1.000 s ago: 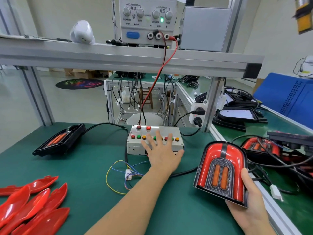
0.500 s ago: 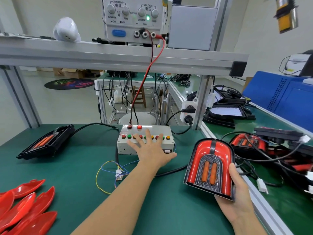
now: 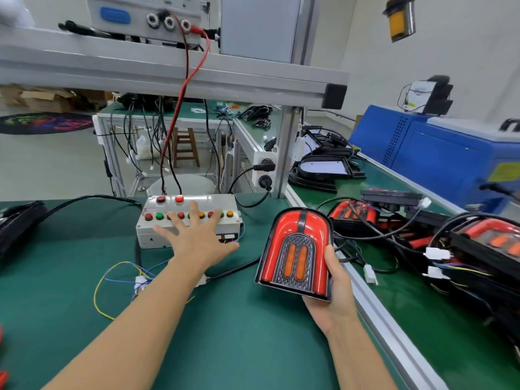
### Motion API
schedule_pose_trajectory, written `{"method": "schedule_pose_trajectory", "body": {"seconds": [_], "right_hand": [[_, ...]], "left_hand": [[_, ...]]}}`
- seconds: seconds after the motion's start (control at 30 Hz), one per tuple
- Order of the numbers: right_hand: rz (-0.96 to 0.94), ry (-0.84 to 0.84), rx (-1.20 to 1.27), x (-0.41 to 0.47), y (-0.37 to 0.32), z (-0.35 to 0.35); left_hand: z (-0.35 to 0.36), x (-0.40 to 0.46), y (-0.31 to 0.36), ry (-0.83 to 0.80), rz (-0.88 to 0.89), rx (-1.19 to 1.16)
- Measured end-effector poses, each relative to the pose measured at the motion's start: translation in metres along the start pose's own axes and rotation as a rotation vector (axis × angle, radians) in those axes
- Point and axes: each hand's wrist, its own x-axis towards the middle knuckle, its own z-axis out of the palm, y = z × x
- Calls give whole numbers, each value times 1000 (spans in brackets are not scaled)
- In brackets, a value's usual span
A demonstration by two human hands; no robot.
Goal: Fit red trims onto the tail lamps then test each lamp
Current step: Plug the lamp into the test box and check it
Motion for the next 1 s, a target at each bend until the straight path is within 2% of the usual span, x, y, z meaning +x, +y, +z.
{"method": "schedule_pose_trajectory", "body": {"seconds": [1.0], "right_hand": [[11, 7, 54, 1, 0, -4]], "left_hand": [[-7, -4, 0, -48, 39, -104]]}}
